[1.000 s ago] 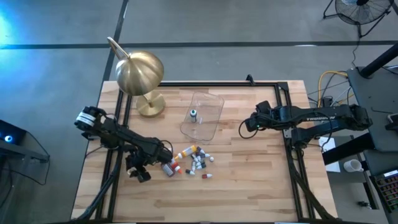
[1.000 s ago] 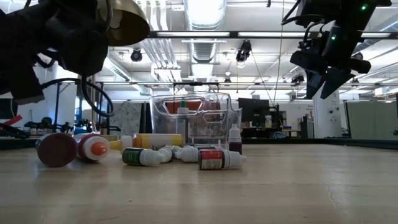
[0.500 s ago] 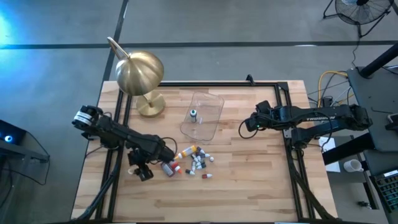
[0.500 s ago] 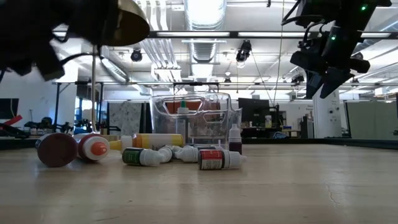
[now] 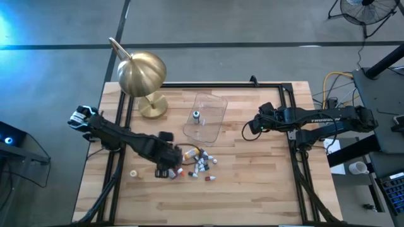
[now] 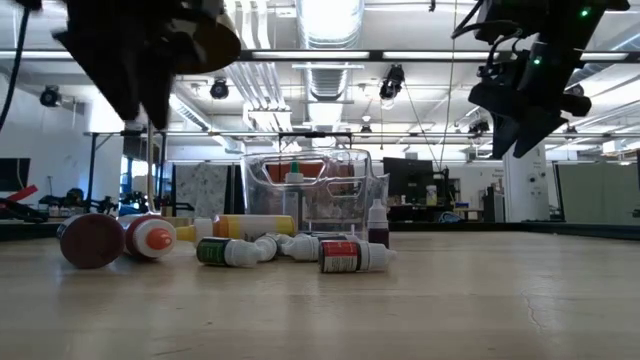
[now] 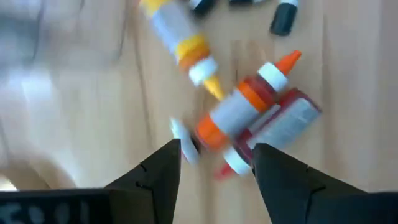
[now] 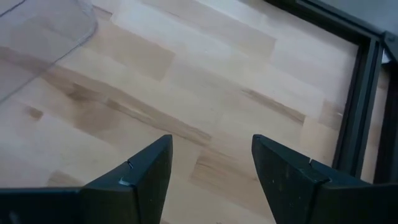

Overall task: Pick & Place food coloring
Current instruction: Move the large red food coloring bottle to the lower left of the table

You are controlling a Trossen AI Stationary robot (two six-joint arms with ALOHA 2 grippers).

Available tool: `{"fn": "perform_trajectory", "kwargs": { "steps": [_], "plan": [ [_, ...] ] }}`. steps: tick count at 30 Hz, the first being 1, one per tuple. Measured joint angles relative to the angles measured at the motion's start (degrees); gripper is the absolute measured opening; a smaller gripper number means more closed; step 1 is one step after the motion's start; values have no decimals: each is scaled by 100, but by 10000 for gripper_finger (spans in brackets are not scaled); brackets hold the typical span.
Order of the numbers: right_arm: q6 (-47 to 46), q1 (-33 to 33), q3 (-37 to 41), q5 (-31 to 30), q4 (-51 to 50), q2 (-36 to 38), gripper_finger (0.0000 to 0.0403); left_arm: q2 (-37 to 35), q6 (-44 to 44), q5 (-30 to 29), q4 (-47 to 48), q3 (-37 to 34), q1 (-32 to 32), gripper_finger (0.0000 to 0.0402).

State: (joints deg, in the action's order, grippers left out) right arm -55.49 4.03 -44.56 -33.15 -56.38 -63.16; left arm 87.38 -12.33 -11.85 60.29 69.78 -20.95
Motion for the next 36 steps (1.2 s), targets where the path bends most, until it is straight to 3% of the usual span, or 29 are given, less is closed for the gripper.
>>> {"fn": "perform_trajectory", "kwargs": {
  "steps": [4,7,11,19,36],
  "plan": [
    [222,0,0,72,0,0,215,10,1850,-19,-1398,-681,48,172],
    [258,0,0,366,-4,-1,215,10,2466,43,-2087,-1066,73,172],
    [256,-2,0,750,-15,-2,215,14,2472,63,-2079,-1258,90,172],
    [197,-2,0,779,-3,0,215,15,1814,602,-1271,-1277,83,172],
    [194,0,0,614,24,-2,214,15,2303,1135,-1504,-1972,72,172]
  ]
}}
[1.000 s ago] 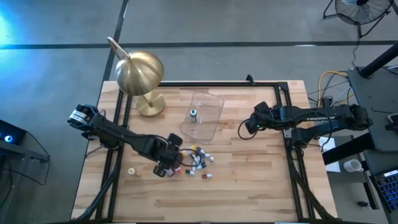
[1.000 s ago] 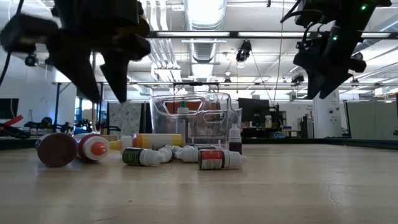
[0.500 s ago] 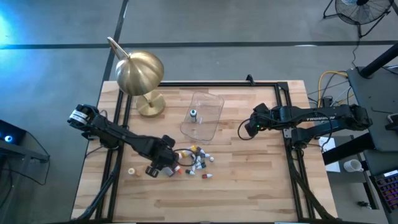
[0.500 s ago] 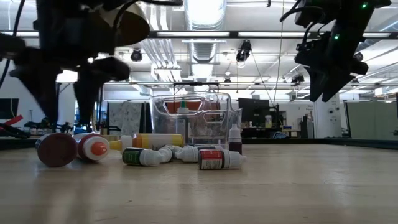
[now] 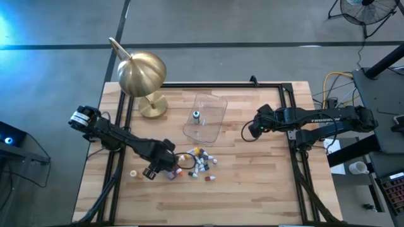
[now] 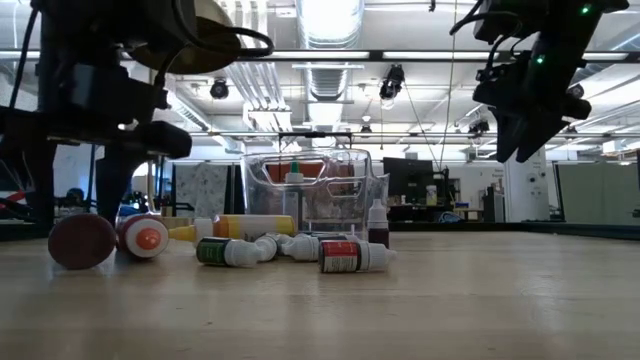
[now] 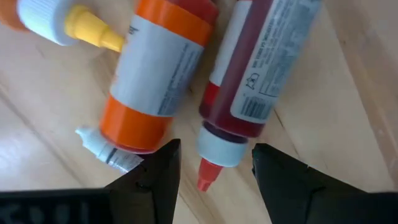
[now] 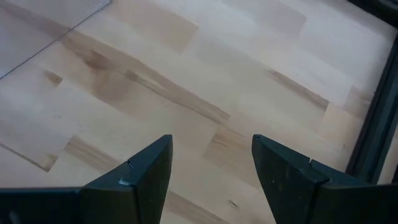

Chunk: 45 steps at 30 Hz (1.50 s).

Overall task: Pick & Place food coloring
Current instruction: Move the large red food coloring bottle to the lower left of the table

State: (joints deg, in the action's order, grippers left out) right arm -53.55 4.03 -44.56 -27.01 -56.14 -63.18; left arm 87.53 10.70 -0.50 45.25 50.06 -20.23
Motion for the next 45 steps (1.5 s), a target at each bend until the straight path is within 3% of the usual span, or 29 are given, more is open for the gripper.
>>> {"fn": "perform_trajectory", "kwargs": {
  "steps": [8,19,23,28,33,38,45],
  "plan": [
    [1,0,0,-13,0,2,214,0,-54,202,-342,-175,14,165],
    [-1,0,0,-11,6,2,214,61,-441,207,-231,-240,25,91],
    [-1,0,0,-11,20,2,214,61,-934,437,335,15,84,91],
    [-1,0,0,-11,75,2,214,61,-1760,1176,1540,785,388,91],
    [-208,0,0,0,170,2,214,63,-2247,1711,2580,1693,883,91],
    [-520,0,0,19,168,2,214,249,-3267,2564,3429,2381,1509,91],
    [-654,2,0,413,157,2,214,681,-3698,3205,4487,2461,1836,91]
  ]
}}
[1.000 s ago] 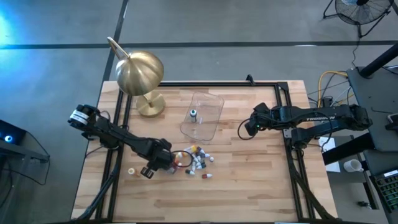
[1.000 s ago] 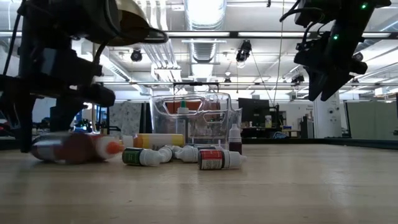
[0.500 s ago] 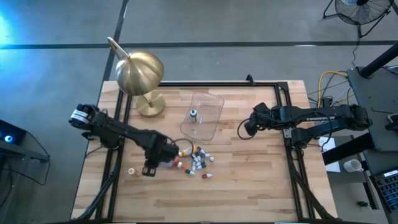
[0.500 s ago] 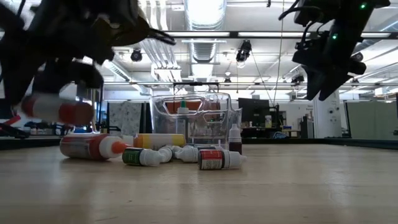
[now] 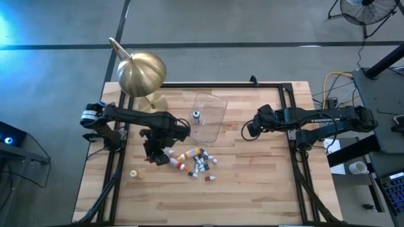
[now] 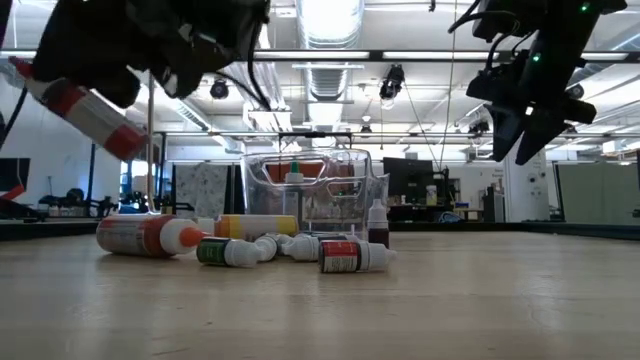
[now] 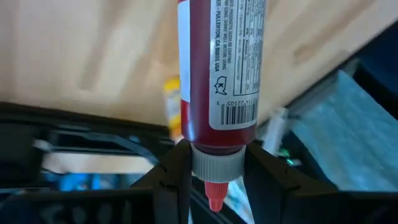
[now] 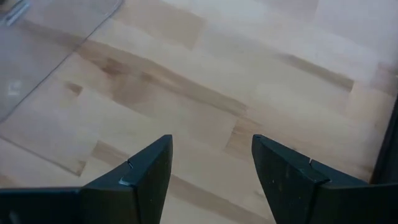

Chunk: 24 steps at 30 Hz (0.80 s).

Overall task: Pick & Place food coloring
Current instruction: Move the large red food coloring bottle to the lower left of the table

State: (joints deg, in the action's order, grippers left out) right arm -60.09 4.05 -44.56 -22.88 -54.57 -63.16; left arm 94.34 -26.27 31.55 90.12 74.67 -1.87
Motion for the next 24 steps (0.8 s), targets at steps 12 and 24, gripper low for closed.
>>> {"fn": "perform_trajectory", "kwargs": {
  "steps": [12,24],
  "plan": [
    [-53,-2,7,188,-50,-2,214,841,-274,1000,-6,-86,-364,103],
    [209,-2,17,195,-1,-2,214,1354,-583,1070,-15,438,-1069,100]
  ]
}}
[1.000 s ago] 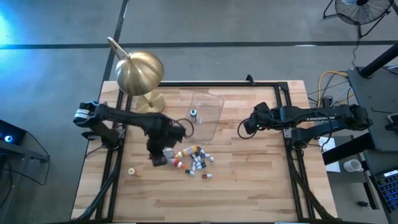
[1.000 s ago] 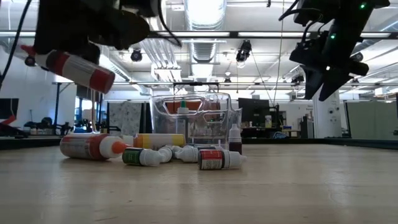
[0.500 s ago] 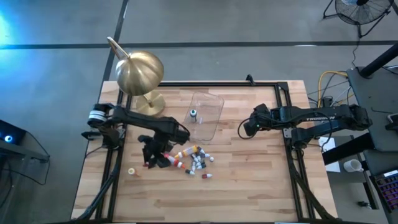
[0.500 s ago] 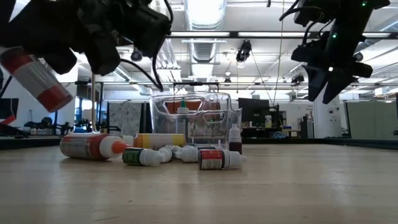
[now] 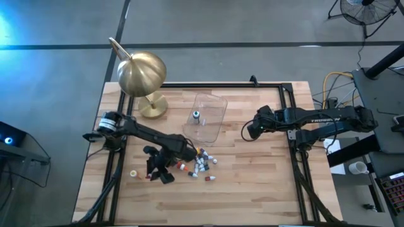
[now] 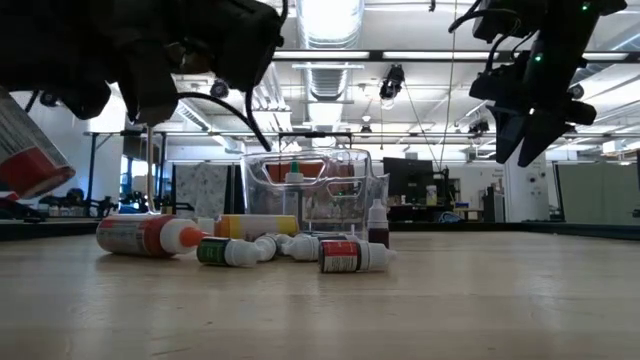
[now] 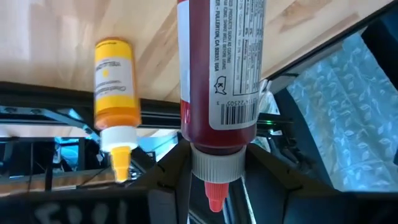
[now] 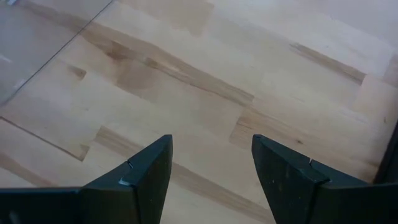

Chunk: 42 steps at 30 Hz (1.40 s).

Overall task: Pick & Place food coloring
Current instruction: Move the large red food coloring bottle to the lower left of the table

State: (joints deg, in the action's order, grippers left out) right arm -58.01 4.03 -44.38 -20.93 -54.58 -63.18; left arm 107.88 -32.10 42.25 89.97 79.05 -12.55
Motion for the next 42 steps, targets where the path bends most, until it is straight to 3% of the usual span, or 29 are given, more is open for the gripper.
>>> {"fn": "perform_trajectory", "kwargs": {
  "steps": [11,18,35,42],
  "plan": [
    [167,0,10,457,-37,0,214,1173,-241,242,-9,927,-529,100],
    [115,0,90,687,-91,0,214,1554,-428,492,-1,1498,-850,100],
    [-706,-585,823,1073,137,0,214,1659,-1135,1055,5,1117,-1128,100],
    [-959,-842,1011,1071,947,0,214,1659,-1060,2089,2,1003,-1288,100]
  ]
}}
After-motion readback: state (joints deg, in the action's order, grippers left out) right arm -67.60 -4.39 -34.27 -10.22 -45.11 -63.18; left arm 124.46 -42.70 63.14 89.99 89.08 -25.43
